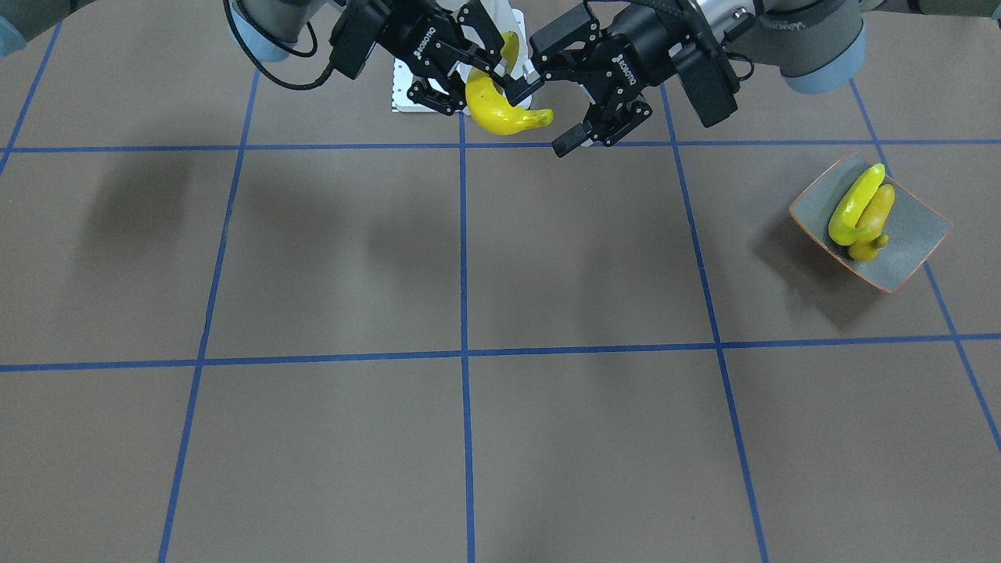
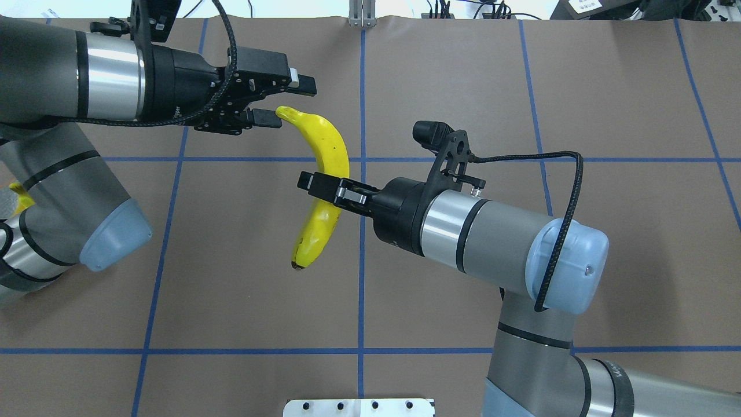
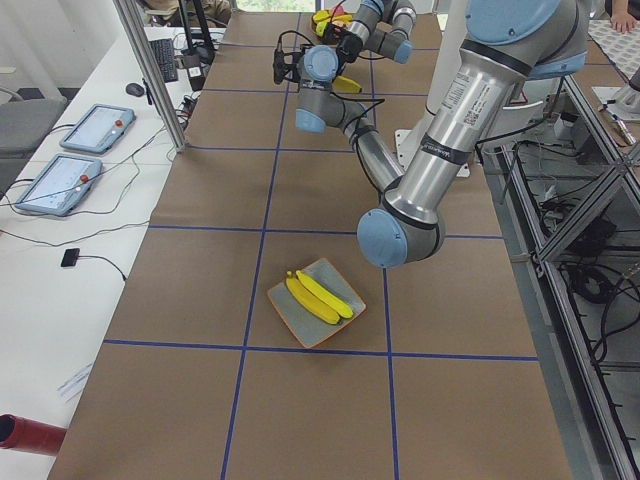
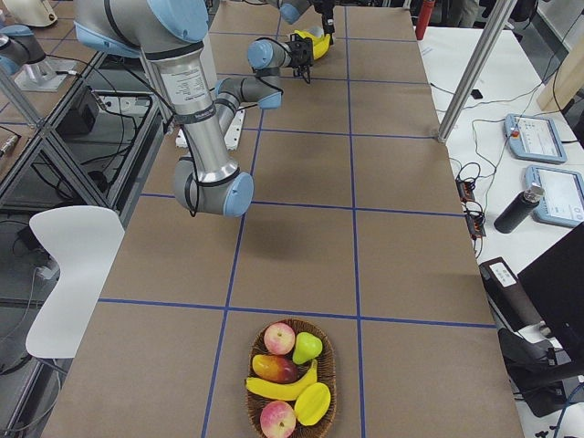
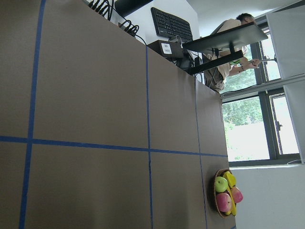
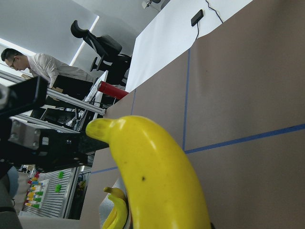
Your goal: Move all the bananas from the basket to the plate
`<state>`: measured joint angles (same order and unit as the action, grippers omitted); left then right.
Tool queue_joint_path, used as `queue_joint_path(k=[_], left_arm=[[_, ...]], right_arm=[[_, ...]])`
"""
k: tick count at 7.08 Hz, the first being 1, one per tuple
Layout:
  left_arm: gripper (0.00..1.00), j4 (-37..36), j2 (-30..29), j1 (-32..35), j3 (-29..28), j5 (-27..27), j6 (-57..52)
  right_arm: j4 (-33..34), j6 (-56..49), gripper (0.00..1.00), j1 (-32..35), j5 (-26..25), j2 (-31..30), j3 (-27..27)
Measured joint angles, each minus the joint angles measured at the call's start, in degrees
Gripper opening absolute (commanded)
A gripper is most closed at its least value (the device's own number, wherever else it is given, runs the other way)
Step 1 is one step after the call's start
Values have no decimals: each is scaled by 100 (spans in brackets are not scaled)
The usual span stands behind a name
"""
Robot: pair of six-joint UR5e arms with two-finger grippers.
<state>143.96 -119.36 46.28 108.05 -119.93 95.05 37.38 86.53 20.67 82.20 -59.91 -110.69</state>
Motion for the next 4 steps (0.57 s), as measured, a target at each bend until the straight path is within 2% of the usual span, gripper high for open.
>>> queue_joint_path(k=[4], left_arm=[[87, 82, 0, -96, 8, 4, 19]], right_arm=[[29, 403, 0, -42, -266, 136, 22]])
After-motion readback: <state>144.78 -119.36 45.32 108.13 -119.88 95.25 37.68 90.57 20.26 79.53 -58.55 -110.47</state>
